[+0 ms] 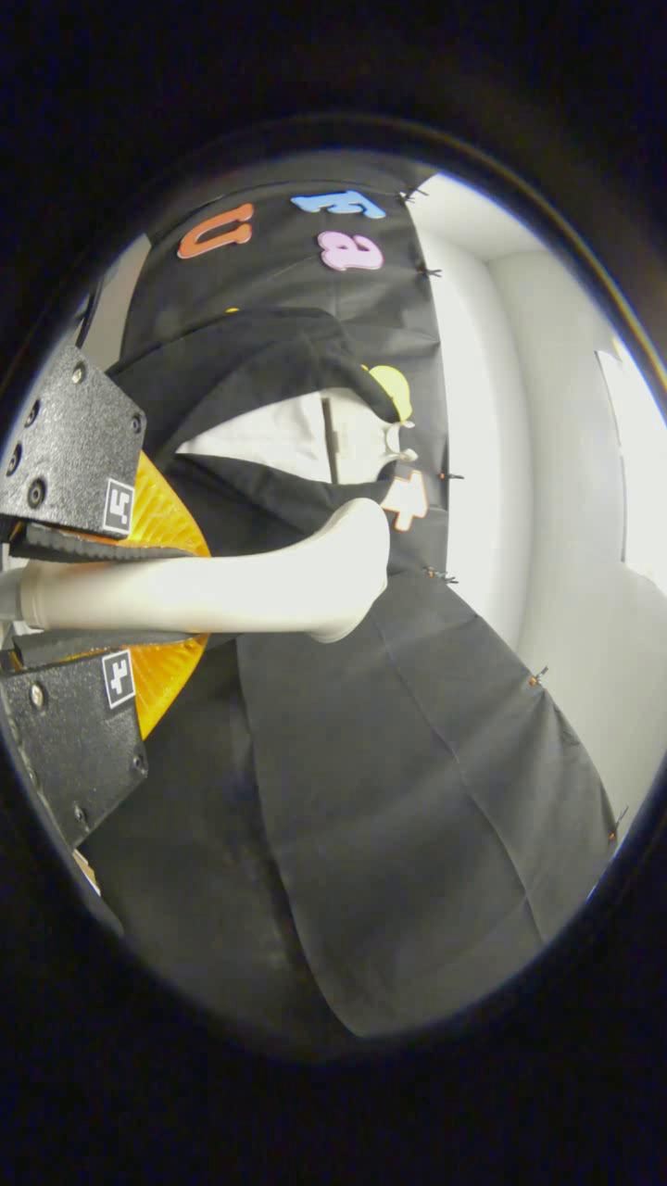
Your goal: Iron the clothes twice with a garment steamer, once on the left side and once on the right side.
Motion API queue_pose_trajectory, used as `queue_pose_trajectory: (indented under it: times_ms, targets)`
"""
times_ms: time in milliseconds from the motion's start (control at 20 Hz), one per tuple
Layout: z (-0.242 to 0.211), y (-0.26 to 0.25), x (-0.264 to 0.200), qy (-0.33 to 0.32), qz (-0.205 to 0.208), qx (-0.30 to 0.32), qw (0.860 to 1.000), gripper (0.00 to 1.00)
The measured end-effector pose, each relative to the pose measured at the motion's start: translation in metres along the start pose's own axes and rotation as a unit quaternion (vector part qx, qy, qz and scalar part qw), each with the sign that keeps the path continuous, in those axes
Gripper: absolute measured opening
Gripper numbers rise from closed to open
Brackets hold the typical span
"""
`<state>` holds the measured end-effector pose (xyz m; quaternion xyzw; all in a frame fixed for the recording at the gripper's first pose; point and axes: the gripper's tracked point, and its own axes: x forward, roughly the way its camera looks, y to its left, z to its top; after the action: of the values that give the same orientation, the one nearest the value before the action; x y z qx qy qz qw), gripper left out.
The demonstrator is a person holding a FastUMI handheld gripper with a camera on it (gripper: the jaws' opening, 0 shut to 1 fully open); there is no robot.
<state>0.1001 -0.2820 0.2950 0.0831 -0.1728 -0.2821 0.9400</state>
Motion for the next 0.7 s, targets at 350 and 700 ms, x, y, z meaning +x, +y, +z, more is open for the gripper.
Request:
queue_pose_trajectory:
  times_ms: [350,700]
  targets:
    - [0.042,0.021,0.076,-0.029,0.077,0.010,0.997,0.32]
    - [0.026,0.046,0.111,-0.017,0.114,-0.036,0.993,0.32]
